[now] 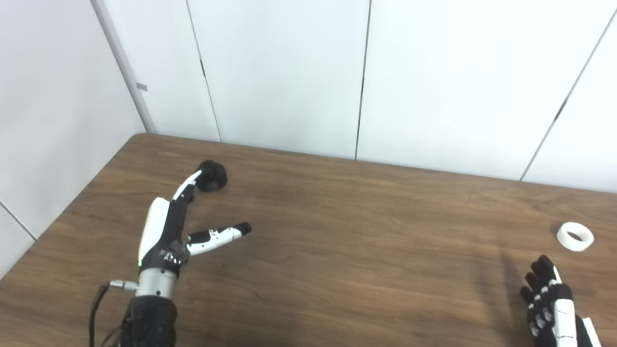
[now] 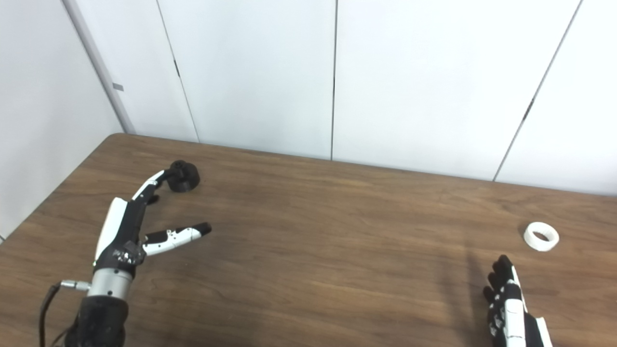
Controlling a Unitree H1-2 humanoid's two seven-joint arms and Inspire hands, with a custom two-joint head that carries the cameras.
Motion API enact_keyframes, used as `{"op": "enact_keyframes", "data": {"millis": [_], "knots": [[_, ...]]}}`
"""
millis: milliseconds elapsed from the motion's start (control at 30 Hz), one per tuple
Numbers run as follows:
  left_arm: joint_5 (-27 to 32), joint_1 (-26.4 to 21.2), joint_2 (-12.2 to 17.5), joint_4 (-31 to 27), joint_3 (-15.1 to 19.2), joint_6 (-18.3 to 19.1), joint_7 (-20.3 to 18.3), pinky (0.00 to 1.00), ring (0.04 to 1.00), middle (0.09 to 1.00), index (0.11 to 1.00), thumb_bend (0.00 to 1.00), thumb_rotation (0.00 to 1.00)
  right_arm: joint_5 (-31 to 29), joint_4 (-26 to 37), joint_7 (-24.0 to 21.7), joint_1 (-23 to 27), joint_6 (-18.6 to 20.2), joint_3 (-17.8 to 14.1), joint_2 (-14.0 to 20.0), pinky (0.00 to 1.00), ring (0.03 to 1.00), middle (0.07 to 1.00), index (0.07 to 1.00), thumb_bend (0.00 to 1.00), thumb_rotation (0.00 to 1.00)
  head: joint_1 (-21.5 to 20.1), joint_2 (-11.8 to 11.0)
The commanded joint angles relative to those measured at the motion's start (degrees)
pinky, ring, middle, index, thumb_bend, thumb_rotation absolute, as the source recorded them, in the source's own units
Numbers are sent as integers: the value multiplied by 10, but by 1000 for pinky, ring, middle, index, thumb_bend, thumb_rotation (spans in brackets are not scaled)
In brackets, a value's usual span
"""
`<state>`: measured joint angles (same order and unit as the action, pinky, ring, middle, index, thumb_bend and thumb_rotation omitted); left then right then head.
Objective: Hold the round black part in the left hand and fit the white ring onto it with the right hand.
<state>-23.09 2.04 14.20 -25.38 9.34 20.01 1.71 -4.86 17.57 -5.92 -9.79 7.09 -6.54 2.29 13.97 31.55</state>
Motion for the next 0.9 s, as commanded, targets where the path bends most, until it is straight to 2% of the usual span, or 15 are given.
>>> {"op": "enact_keyframes", "data": {"millis": [0,200,333,500,633,867], "knots": [[-19,-32,32,9,15,5,5,947,964,934,864,998,283,-1,26,2,-30,-4,1,9,1000,1000,1000,999,348,1000,1,1],[-29,-65,73,63,31,11,9,982,974,929,846,1000,316,-1,31,4,-30,4,2,8,1000,1000,1000,995,348,1000,2,2],[-15,-87,94,117,44,3,10,934,969,937,848,996,324,3,30,4,-31,2,3,9,1000,1000,1000,998,342,1000,1,3],[0,-118,113,198,54,-19,23,933,985,943,854,996,307,6,32,5,-32,4,3,8,1000,1000,1000,994,343,1000,0,3],[-13,-142,128,261,38,-29,37,974,993,938,848,1000,327,7,32,5,-32,2,4,8,1000,1000,1000,994,345,1000,-2,4],[-34,-188,140,344,5,-8,47,1000,1000,944,839,1000,314,3,35,5,-34,5,4,6,1000,1000,1000,991,337,1000,-4,6]]}}
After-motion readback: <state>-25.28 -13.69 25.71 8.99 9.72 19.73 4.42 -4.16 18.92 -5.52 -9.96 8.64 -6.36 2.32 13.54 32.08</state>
